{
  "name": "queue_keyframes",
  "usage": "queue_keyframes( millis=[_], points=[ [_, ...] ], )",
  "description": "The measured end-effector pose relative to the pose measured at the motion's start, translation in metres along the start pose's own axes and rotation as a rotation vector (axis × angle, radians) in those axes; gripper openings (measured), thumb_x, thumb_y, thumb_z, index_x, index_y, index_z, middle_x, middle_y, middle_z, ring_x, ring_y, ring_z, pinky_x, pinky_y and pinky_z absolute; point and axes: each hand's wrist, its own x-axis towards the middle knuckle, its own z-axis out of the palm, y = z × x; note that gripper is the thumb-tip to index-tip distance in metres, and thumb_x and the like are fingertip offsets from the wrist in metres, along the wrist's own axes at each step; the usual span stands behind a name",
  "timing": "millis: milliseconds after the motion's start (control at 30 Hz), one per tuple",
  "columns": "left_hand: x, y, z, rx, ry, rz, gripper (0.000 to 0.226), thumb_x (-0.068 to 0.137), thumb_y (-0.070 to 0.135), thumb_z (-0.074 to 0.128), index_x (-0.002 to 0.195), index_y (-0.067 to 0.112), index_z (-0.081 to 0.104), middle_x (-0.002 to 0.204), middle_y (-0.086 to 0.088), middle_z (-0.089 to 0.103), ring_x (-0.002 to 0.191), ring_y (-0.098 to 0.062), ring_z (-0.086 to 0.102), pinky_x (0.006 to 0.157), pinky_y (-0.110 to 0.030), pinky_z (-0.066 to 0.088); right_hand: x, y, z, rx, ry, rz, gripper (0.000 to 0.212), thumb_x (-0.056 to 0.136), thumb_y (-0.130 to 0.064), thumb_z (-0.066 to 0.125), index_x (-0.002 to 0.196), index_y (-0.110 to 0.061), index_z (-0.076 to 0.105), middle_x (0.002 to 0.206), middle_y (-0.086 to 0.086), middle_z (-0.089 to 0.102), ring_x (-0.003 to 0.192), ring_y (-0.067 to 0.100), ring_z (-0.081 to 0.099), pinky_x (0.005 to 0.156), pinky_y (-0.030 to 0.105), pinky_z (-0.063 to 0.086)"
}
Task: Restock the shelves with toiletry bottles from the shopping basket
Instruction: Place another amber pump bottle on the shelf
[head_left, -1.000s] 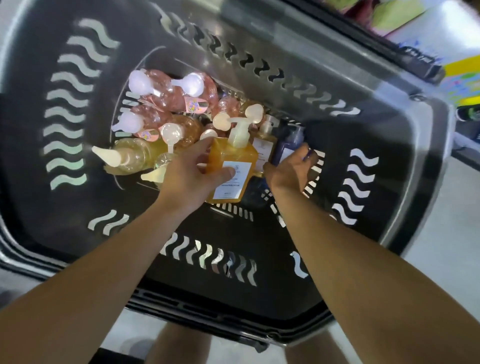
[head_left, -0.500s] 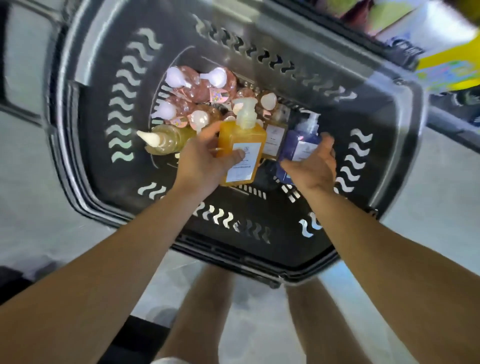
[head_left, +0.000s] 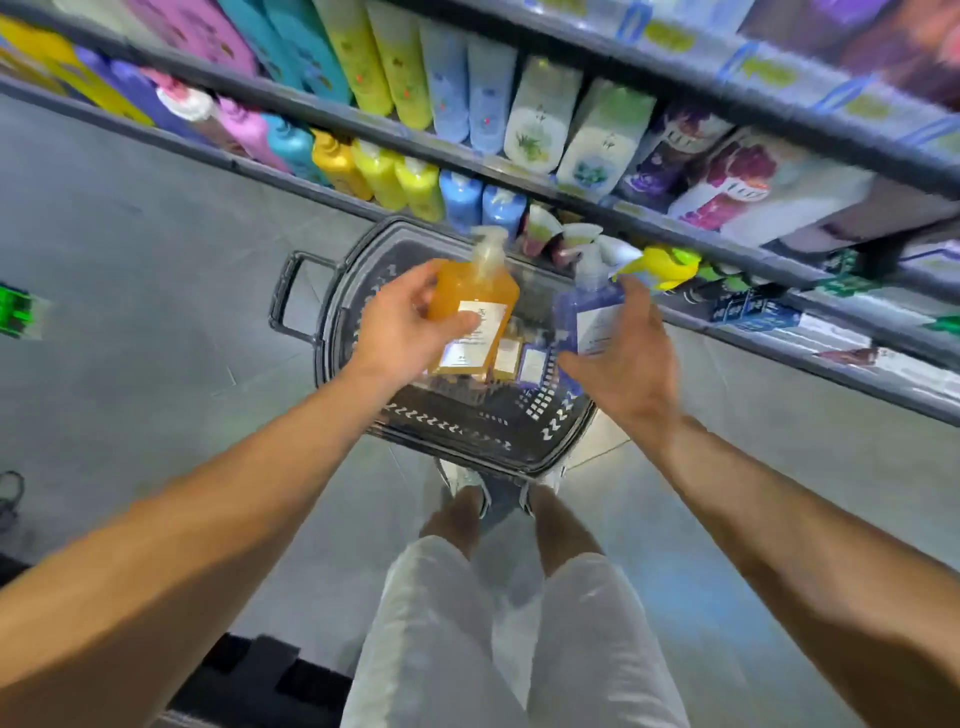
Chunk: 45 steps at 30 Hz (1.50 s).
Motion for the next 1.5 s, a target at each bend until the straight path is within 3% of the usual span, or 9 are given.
queue_keyframes(
  millis=[167,300,433,567,667,767,967,1267,1500],
  points=[
    [-0.036,0.106,-0.031,0.029,-0.005,0.141,0.068,0.073,0.018,0.085,0.134,0.016,0.056,0.111,-0.005,0.068,0.099,-0.019,0.065,0.096,-0.039,0.051,-0.028,-0.067,-0.092,0.015,0.151,-0.072,0.098,0.064,-0.031,0.084,0.146,-0.022,0.029,0.134,0.004,0.053,0.109,0.022,0.056,0.077,0.022,0.037],
    [-0.061,0.188,-0.050,-0.040,0.007,0.311,0.054,0.072,0.014,0.085,0.111,0.042,0.061,0.101,-0.001,0.071,0.099,-0.025,0.068,0.090,-0.041,0.054,-0.050,-0.110,-0.168,0.103,0.317,-0.148,0.099,0.060,-0.028,0.086,0.143,-0.023,0.032,0.119,0.000,0.056,0.096,0.014,0.054,0.070,0.019,0.040],
    [-0.081,0.264,-0.063,-0.084,-0.006,0.496,0.055,0.073,0.006,0.083,0.124,0.013,0.063,0.098,-0.005,0.070,0.085,-0.014,0.064,0.088,-0.035,0.053,-0.069,-0.147,-0.239,0.090,0.473,-0.237,0.095,0.060,-0.030,0.082,0.141,-0.022,0.034,0.130,0.004,0.054,0.109,0.025,0.054,0.077,0.025,0.038],
    [-0.103,0.339,-0.074,-0.102,-0.045,0.690,0.040,0.075,0.007,0.081,0.104,0.031,0.067,0.085,0.004,0.072,0.076,-0.008,0.065,0.077,-0.030,0.055,-0.088,-0.181,-0.305,0.113,0.625,-0.302,0.081,0.060,-0.034,0.079,0.130,-0.026,0.040,0.117,0.000,0.059,0.105,0.029,0.058,0.081,0.037,0.049],
    [-0.119,0.391,-0.080,-0.138,-0.072,0.802,0.037,0.078,0.008,0.079,0.098,0.036,0.065,0.080,0.011,0.070,0.072,-0.002,0.064,0.064,-0.020,0.052,-0.100,-0.197,-0.350,0.120,0.723,-0.344,0.084,0.057,-0.034,0.079,0.131,-0.026,0.039,0.114,0.002,0.060,0.101,0.028,0.060,0.075,0.034,0.046],
    [-0.138,0.437,-0.082,-0.166,-0.087,0.897,0.036,0.079,0.009,0.078,0.099,0.036,0.064,0.078,0.011,0.071,0.074,0.000,0.065,0.068,-0.021,0.053,-0.112,-0.208,-0.391,0.115,0.825,-0.363,0.090,0.056,-0.036,0.079,0.134,-0.025,0.037,0.121,0.003,0.059,0.101,0.026,0.059,0.076,0.031,0.044],
    [-0.171,0.507,-0.071,-0.230,-0.181,0.959,0.035,0.081,0.014,0.077,0.112,0.027,0.067,0.095,-0.002,0.075,0.096,-0.022,0.071,0.085,-0.044,0.057,-0.135,-0.216,-0.462,0.103,0.963,-0.395,0.092,0.058,-0.040,0.081,0.136,-0.030,0.033,0.124,-0.001,0.056,0.102,0.020,0.055,0.076,0.030,0.041],
    [-0.194,0.576,-0.024,-0.293,-0.267,1.029,0.031,0.083,0.019,0.076,0.108,0.037,0.068,0.097,0.001,0.075,0.089,-0.011,0.073,0.062,-0.027,0.058,-0.138,-0.191,-0.548,0.104,1.082,-0.432,0.090,0.061,-0.038,0.082,0.136,-0.030,0.032,0.116,-0.007,0.048,0.098,0.014,0.047,0.078,0.033,0.043],
    [-0.183,0.612,0.018,-0.290,-0.236,1.040,0.039,0.082,0.021,0.077,0.117,0.033,0.066,0.095,0.004,0.075,0.092,-0.013,0.072,0.069,-0.036,0.061,-0.105,-0.172,-0.619,0.130,1.231,-0.474,0.091,0.057,-0.039,0.081,0.136,-0.022,0.037,0.130,-0.001,0.046,0.108,0.013,0.046,0.086,0.027,0.036]
  ],
)
